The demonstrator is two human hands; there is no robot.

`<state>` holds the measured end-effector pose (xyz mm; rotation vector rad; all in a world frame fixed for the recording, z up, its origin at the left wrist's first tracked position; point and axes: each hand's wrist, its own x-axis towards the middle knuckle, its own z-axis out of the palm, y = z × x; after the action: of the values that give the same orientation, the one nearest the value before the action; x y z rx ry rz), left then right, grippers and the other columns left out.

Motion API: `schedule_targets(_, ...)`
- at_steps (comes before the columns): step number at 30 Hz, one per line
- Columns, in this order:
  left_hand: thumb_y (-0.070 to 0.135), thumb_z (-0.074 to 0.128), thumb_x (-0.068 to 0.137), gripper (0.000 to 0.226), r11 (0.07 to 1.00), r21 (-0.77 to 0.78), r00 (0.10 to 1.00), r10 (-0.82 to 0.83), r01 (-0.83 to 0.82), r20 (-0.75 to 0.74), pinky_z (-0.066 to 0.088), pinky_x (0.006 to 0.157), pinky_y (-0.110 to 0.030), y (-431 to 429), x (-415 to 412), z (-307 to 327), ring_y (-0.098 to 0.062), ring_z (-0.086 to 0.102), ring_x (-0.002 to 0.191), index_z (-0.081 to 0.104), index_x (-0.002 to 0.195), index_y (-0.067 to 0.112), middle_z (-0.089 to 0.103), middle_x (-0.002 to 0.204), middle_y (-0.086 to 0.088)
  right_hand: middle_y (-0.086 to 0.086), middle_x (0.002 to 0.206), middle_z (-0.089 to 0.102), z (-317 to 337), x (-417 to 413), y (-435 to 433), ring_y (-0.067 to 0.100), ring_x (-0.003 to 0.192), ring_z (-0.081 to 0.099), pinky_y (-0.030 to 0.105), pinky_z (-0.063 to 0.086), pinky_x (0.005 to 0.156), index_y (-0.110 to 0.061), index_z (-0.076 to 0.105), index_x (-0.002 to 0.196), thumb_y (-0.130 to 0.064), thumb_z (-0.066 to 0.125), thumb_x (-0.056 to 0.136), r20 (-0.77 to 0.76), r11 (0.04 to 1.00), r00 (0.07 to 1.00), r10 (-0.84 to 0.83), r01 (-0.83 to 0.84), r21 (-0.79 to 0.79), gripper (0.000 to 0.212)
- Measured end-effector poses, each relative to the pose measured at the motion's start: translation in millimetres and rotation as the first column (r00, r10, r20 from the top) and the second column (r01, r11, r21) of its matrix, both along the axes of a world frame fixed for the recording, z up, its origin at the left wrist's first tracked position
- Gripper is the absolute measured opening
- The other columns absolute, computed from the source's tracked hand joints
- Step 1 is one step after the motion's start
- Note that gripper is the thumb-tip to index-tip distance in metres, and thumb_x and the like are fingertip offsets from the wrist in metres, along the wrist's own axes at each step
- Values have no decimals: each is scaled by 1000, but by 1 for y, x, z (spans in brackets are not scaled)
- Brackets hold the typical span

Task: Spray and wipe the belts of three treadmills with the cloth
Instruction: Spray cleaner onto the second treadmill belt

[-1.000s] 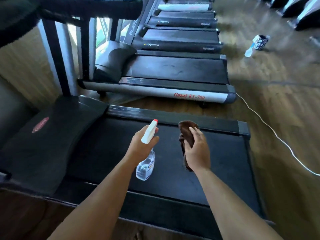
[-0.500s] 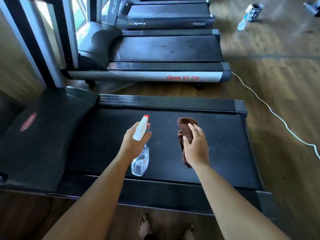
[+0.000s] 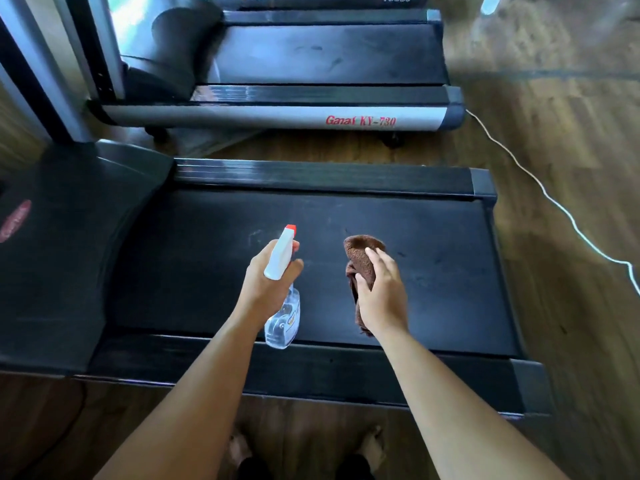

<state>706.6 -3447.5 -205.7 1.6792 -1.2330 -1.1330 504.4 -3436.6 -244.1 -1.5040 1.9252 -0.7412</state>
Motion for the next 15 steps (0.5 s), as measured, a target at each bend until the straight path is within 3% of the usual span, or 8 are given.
schedule_targets(8,16,69,86,21,997,-42,997,-67,66,-30,51,74,-35,-26,13,-104,-10,59,75,67,102,29,68,92,8,-3,152,41,-113,24,-7,18,134,45,34,38,111,-19,50,143,-16,63,94,-14,998,998,-62,61,-24,51)
schedule_targets(15,21,69,84,22,987,-128,994,-106,101,-35,51,79,-37,-42,21,-228,-7,59,77,67,102,33,68,93,14,-2,151,42,-238,36,-20,17,135,44,22,31,108,-20,51,142,-17,64,93,-10,991,997,-71,69,-111,51)
